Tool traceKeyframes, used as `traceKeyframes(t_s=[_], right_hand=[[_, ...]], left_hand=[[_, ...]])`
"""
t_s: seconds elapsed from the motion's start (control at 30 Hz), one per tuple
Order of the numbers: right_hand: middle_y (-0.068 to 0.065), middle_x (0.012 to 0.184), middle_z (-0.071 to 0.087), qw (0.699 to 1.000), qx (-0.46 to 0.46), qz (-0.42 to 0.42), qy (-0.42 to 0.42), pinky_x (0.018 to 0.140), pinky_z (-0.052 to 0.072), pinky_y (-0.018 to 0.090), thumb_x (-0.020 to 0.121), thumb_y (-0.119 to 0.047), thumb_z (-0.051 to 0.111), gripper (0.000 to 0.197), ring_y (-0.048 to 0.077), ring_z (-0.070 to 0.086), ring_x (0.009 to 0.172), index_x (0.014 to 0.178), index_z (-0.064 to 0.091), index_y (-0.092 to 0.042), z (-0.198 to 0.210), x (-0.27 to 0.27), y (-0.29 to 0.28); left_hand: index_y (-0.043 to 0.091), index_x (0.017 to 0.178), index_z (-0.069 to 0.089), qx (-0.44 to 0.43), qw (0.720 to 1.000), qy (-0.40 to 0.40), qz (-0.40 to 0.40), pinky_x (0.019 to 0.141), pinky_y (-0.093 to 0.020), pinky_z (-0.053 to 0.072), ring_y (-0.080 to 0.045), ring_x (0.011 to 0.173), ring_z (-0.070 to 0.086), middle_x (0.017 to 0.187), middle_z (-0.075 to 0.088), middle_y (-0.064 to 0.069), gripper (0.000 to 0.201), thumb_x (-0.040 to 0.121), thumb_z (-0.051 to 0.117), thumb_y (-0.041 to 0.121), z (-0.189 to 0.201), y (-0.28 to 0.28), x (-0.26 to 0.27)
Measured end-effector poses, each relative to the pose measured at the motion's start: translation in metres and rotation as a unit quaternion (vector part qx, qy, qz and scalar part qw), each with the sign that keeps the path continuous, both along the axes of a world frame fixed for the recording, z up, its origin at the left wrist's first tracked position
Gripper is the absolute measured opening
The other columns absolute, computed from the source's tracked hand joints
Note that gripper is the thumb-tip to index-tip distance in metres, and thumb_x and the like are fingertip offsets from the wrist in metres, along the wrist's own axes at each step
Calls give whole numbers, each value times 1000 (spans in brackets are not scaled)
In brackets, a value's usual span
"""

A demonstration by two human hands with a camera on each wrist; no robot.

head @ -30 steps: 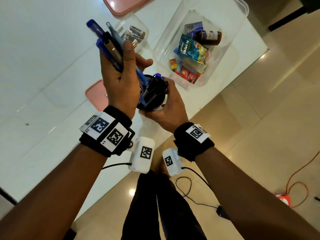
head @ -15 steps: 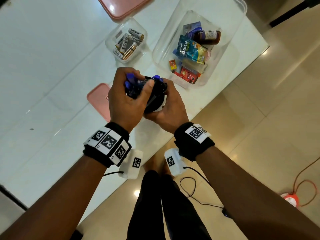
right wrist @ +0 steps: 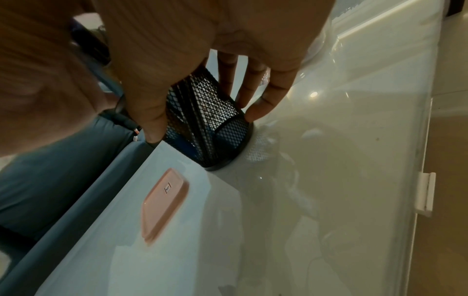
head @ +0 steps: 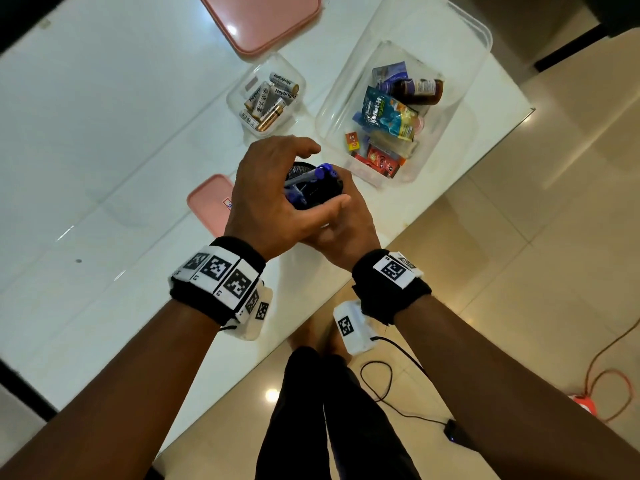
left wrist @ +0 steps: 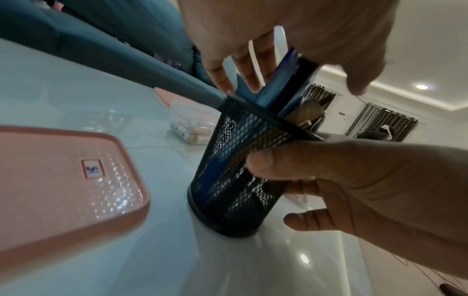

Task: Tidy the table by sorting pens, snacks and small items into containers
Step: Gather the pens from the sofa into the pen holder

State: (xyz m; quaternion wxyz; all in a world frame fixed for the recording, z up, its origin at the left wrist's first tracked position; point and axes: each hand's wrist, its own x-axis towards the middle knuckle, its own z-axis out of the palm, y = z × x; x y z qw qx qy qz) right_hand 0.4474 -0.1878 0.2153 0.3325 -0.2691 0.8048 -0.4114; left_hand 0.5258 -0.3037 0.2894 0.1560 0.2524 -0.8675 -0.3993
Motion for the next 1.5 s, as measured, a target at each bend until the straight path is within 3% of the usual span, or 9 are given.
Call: traceKeyframes(t_s=[0.2, 0.4, 0.6, 0.77, 0.93, 1.07, 1.17, 1.33, 1.5], right_hand=[[-9, 120, 59, 999, -28, -26, -21, 93, 53, 40, 61, -46, 87, 80, 11, 59, 109, 128, 46, -27, 5, 2, -2], [-5, 103, 65, 999, -35, -21, -5, 84, 56, 40, 66, -49, 71, 57, 14, 65, 95, 112, 55, -19, 9, 6, -14], [-4, 115, 62, 1000, 0, -14, 2, 91, 54, 39, 69, -41, 71, 61, 14, 61, 105, 123, 50, -22, 3, 10, -10], [-13, 113, 55, 996, 53, 53, 53, 92, 33, 3, 67, -65, 51, 76, -1, 52, 104, 128, 48, -20, 3, 7, -17], [-8, 108, 60, 996, 65, 50, 28, 89, 52, 30, 67, -60, 57, 67, 4, 58, 98, 120, 53, -20, 10, 7, -19], [-3, 109, 56, 996, 46, 59, -41, 79, 50, 12, 83, -16, 72, 49, -14, 57, 85, 127, 54, -6, 23, 0, -15], [-7, 113, 61, 994, 78, 64, -35, 86, 55, 36, 71, -49, 71, 60, 8, 61, 101, 124, 50, -33, 25, 1, -13], [-9, 128, 50, 995, 66, 72, -30, 85, 51, 25, 83, -35, 74, 54, 8, 57, 102, 131, 49, -28, 61, -24, 29], [-17, 108, 60, 987, 101, 116, -50, 79, 51, 24, 89, -37, 65, 22, 3, 61, 84, 110, 61, -33, 61, -97, 84]], left_hand=[[15, 117, 64, -32, 999, -7, -38, 88, -36, 43, -19, 100, 56, 105, 64, -4, 42, 96, 45, 46, 6, -2, 8], [14, 93, 69, -71, 996, -34, -45, 76, -38, 45, -20, 88, 56, 92, 64, -5, 25, 93, 55, 35, 1, 2, -4], [19, 103, 64, -70, 996, -49, -19, 79, -37, 42, -18, 94, 56, 97, 64, 1, 29, 91, 54, 44, 1, 3, -14], [26, 99, 69, -61, 995, -52, -53, 81, -39, 45, -15, 89, 59, 93, 67, 4, 35, 90, 51, 55, 3, -3, -19], [25, 89, 66, -45, 994, -88, -45, 77, -44, 46, -14, 79, 56, 80, 64, 7, 25, 90, 49, 43, 7, -3, -19], [26, 90, 65, -21, 994, -93, -58, 78, -46, 47, -15, 80, 57, 82, 65, 8, 23, 87, 50, 43, 11, -1, -18], [28, 90, 63, -15, 995, -89, -49, 78, -46, 48, -14, 82, 58, 83, 64, 10, 21, 86, 57, 47, 21, 0, -20], [22, 89, 66, -18, 995, -86, -50, 76, -43, 47, -15, 84, 59, 85, 66, 7, 17, 88, 60, 38, 51, 0, -46], [20, 90, 66, -5, 994, -88, -69, 71, -26, 45, -7, 80, 56, 83, 66, 7, 15, 91, 59, 33, 72, 27, -120]])
